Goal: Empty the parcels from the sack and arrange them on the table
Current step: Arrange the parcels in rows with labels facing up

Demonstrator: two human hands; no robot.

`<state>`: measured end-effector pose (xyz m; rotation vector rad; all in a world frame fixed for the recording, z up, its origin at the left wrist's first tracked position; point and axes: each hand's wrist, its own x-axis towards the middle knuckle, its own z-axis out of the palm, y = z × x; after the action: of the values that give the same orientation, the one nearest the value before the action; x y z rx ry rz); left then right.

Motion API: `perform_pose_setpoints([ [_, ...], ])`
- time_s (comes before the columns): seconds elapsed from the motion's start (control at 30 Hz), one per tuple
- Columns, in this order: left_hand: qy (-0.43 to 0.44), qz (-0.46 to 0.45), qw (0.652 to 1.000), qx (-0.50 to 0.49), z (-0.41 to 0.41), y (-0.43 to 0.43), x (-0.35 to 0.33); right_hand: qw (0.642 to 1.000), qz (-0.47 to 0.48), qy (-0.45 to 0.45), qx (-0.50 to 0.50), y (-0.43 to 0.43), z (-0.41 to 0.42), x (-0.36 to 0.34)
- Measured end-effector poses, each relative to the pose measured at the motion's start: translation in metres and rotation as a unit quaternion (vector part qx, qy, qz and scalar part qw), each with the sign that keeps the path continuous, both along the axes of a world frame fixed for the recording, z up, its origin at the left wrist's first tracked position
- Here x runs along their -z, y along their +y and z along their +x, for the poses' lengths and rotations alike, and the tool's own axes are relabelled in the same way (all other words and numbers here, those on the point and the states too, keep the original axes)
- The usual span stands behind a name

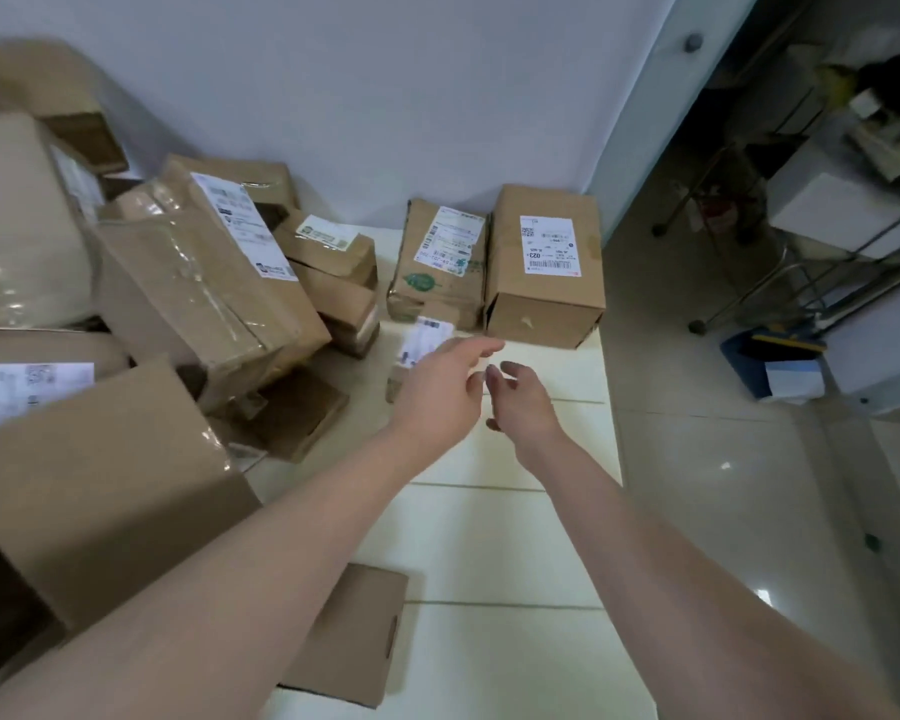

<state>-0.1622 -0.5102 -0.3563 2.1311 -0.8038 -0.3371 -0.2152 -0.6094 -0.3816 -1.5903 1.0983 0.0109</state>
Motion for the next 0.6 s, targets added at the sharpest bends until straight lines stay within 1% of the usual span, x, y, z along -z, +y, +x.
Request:
perform_pose_setpoints([
  [0.07, -0.019, 0.001, 1.0, -0.018, 0.001, 0.016, -0.02, 0.999, 0.035, -0.004, -0.032, 0.018, 0.001, -0.007],
  [0.17, -0.069, 0.068, 0.993, -0.06, 0.005, 0.044, -0.033, 0.998, 0.025, 0.023, -0.048, 0.04, 0.001, -0.008],
  [0.23, -0.075, 0.115, 0.987, -0.083, 0.011, 0.063, -0.033, 0.998, 0.009, 0.047, -0.042, 0.048, -0.001, -0.006],
  [0.33, -0.036, 0.168, 0.981, -0.084, 0.018, 0.087, -0.028, 0.997, -0.026, 0.076, -0.019, 0.05, -0.002, 0.0],
  [0.4, 0.004, 0.203, 0.977, -0.071, 0.021, 0.093, -0.022, 0.998, -0.023, 0.06, -0.019, 0.05, 0.0, 0.002],
  [0.5, 0.076, 0.227, 0.971, -0.026, 0.025, 0.082, -0.01, 0.999, 0.016, 0.021, -0.02, 0.048, 0.008, 0.002],
  [0.6, 0.132, 0.239, 0.962, 0.0, 0.022, 0.065, 0.0, 0.994, 0.103, 0.0, 0.032, 0.045, 0.016, 0.001],
])
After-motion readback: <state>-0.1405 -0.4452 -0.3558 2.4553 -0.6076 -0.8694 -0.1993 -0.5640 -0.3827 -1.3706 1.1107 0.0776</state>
